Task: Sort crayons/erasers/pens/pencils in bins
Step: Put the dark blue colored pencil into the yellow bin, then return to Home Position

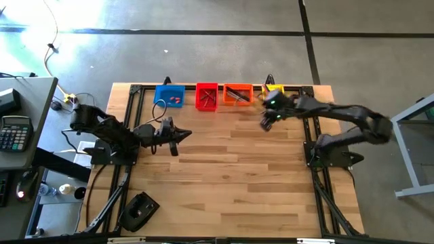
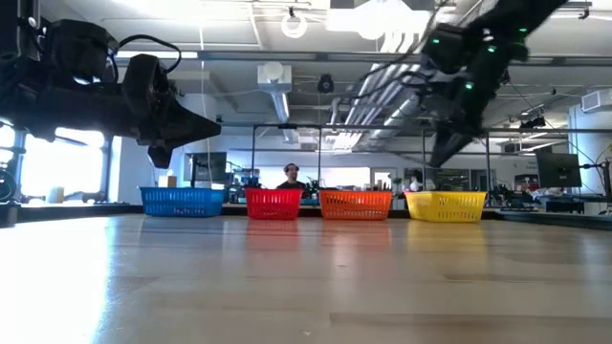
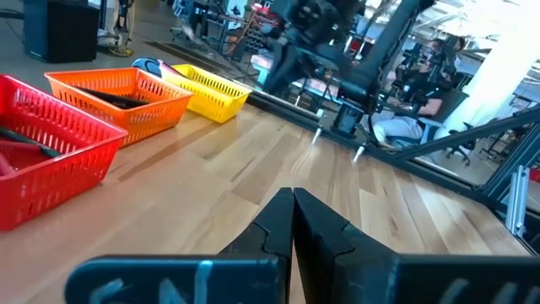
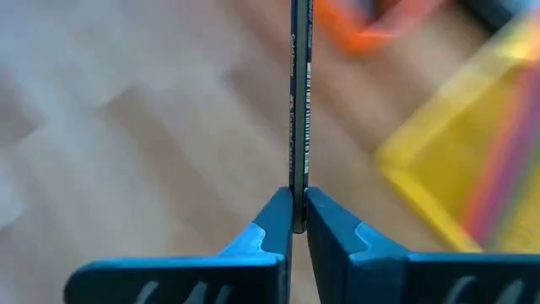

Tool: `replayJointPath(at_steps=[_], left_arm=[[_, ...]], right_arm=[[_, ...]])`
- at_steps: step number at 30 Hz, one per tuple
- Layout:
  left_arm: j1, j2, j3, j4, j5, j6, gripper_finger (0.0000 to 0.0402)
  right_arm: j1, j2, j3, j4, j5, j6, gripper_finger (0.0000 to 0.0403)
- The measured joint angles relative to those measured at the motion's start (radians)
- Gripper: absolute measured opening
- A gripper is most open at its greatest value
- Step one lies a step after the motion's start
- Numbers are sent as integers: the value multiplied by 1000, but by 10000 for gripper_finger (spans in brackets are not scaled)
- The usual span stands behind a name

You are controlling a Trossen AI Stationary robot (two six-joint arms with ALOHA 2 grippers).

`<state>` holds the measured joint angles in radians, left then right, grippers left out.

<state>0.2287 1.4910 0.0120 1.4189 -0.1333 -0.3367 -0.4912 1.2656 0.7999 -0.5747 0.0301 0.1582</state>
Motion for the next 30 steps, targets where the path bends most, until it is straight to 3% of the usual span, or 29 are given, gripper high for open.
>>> replayJointPath(at_steps=[5,12,21,30], left_arm=[[0,0,0,0,-8,-6,0],[0,0,0,34,-10,-19,0],[0,0,0,43,-10,-29,0],[0,0,0,44,-34,-31,0]], right_arm=[[-193,-98,-85,37,77,0,12],[-417,-35,-124,117,46,-98,12],[-439,24,-125,131,19,-114,15],[-439,45,-125,129,18,-114,54]])
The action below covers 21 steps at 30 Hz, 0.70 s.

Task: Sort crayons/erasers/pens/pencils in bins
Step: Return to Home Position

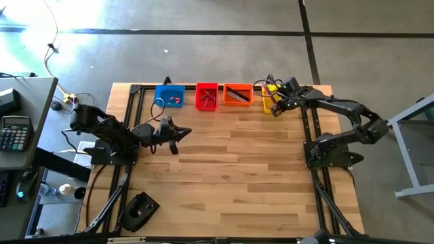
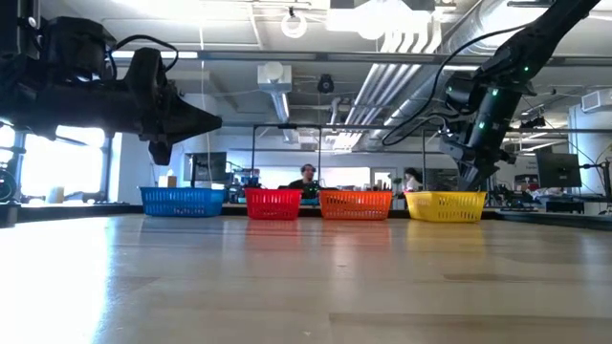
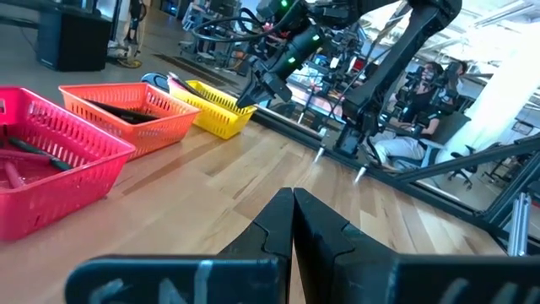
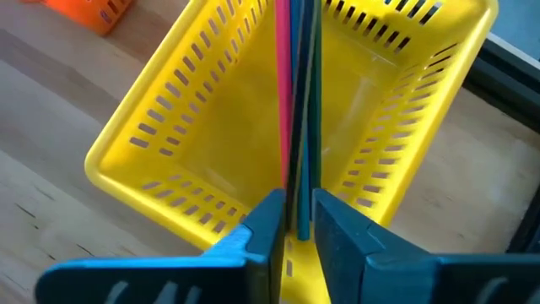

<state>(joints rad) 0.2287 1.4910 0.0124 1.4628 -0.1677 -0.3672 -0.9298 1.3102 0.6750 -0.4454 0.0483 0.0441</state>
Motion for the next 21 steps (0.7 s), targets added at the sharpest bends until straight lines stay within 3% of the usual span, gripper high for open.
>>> replayJointPath(at_steps=[11,15,21], left_arm=[[7,0,0,0,30,20,0],[52,0,0,0,48,6,0],[158,-5,4,2,145,15,0]], right_arm=[[16,-33,31,3,2,-42,69],[56,-83,30,73,-12,-79,46],[141,-114,29,210,-118,-116,4]])
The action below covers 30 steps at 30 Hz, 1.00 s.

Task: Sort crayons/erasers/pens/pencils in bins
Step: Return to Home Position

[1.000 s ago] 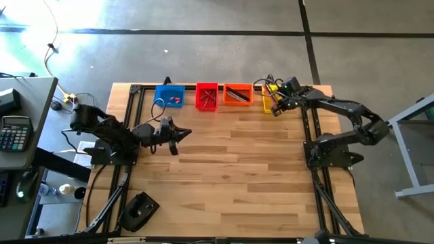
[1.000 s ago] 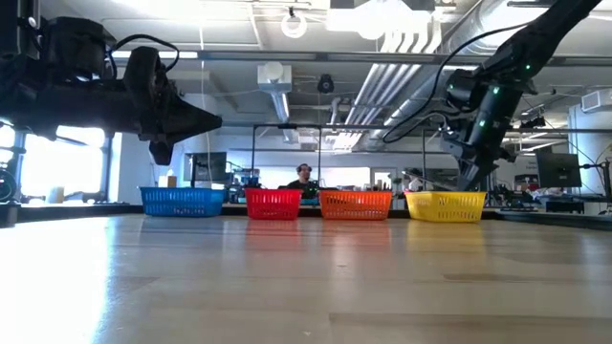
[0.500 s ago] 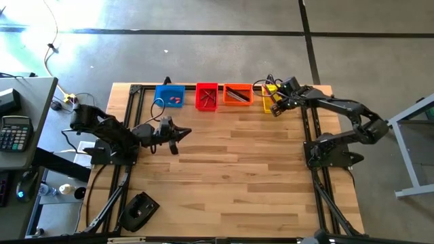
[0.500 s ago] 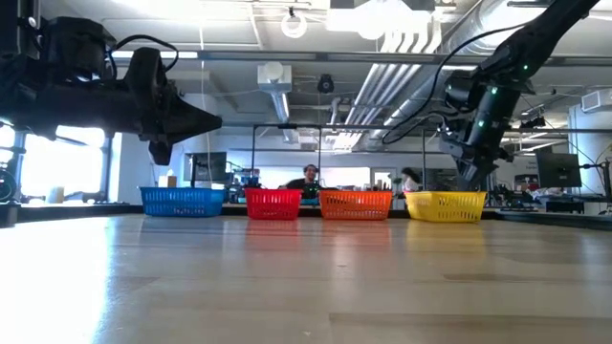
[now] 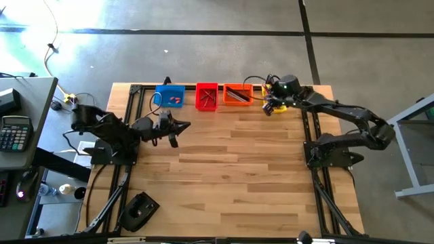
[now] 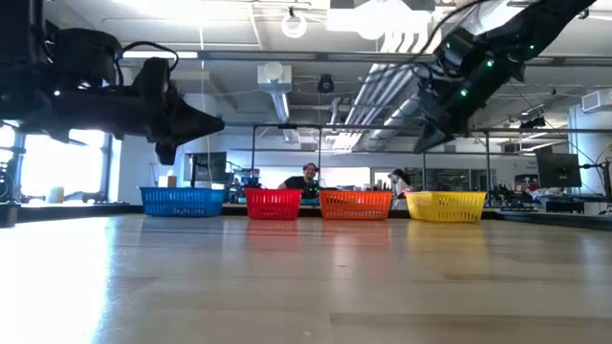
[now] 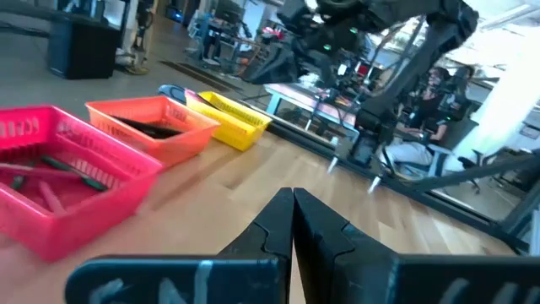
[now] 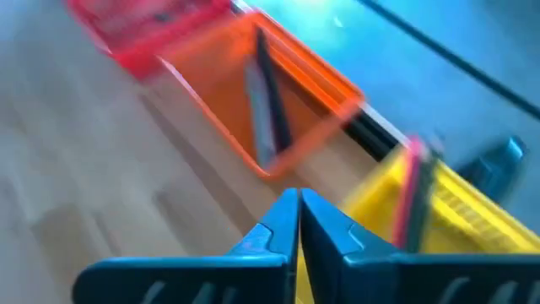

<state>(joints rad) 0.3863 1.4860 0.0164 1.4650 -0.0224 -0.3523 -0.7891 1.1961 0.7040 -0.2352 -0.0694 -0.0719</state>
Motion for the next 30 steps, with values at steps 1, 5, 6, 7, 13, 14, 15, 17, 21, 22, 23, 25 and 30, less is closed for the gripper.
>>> replayJointPath(at_steps=[1,5,6,7,13,14,15,17,21,22,23,25,30], left_arm=[[20,0,3,0,20,0,0],[79,0,11,0,110,-1,0],[88,0,11,0,122,0,0],[96,-1,11,-1,129,5,0],[133,-55,11,-9,169,8,0],[136,-71,11,-18,169,15,0],[138,-88,11,-35,169,22,0],[138,-125,11,-83,168,32,0],[138,-205,11,-183,164,42,0],[138,-225,11,-199,161,43,0],[138,-245,11,-221,161,47,0],[138,-289,11,-261,160,57,0],[137,-399,11,-383,148,70,0]], right_arm=[[19,0,0,22,-3,1,6],[103,0,-17,151,-3,3,3],[123,0,-37,215,-10,0,2],[141,0,-61,282,-25,0,1],[248,0,-233,661,-64,53,0],[264,0,-254,699,-64,57,0],[282,0,-273,731,-62,58,0],[318,-5,-303,767,-45,54,0],[391,-46,-327,792,-7,32,0],[407,-60,-327,788,8,22,0],[422,-74,-327,777,19,11,0],[443,-104,-327,750,30,-11,0],[467,-166,-327,672,33,-22,0]])
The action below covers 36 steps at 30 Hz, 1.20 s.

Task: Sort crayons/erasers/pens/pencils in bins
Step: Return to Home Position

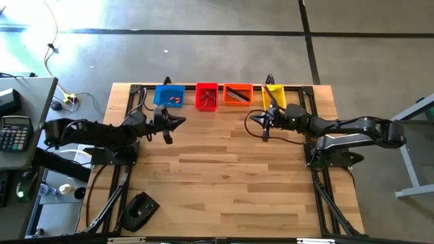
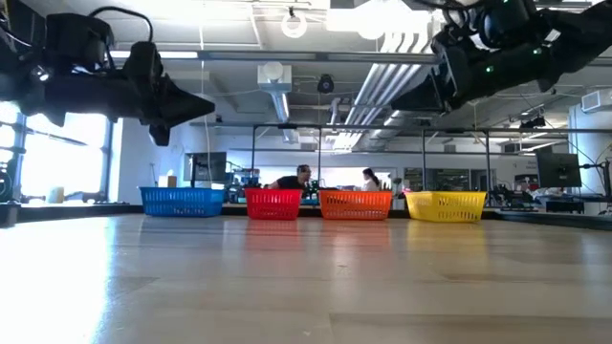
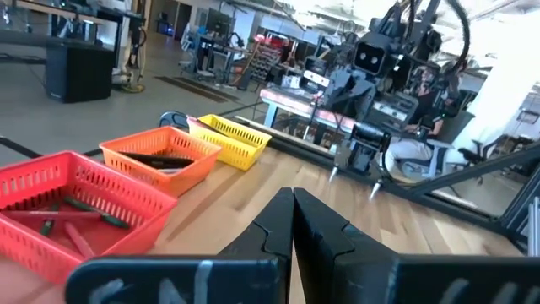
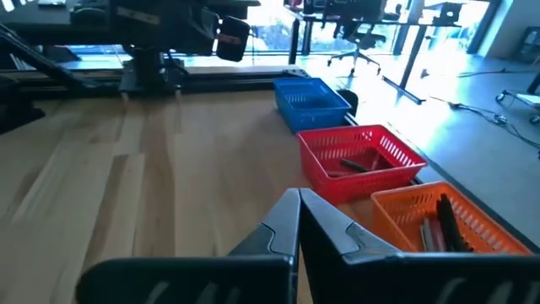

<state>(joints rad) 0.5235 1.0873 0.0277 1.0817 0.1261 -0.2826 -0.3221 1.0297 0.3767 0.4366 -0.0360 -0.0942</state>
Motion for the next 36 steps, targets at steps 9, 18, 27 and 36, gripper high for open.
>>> replayJointPath(at_steps=[9,18,27,36], left_arm=[[-44,-178,41,-268,-46,56,0],[-95,-336,169,-626,-71,156,0],[-121,-496,169,-769,-66,189,0],[-120,-672,169,-939,-67,193,0]], right_arm=[[30,-57,0,-62,48,-46,0],[30,-56,-168,226,48,-46,0],[14,-211,-349,458,37,-45,0],[13,-418,-366,263,39,-64,0]])
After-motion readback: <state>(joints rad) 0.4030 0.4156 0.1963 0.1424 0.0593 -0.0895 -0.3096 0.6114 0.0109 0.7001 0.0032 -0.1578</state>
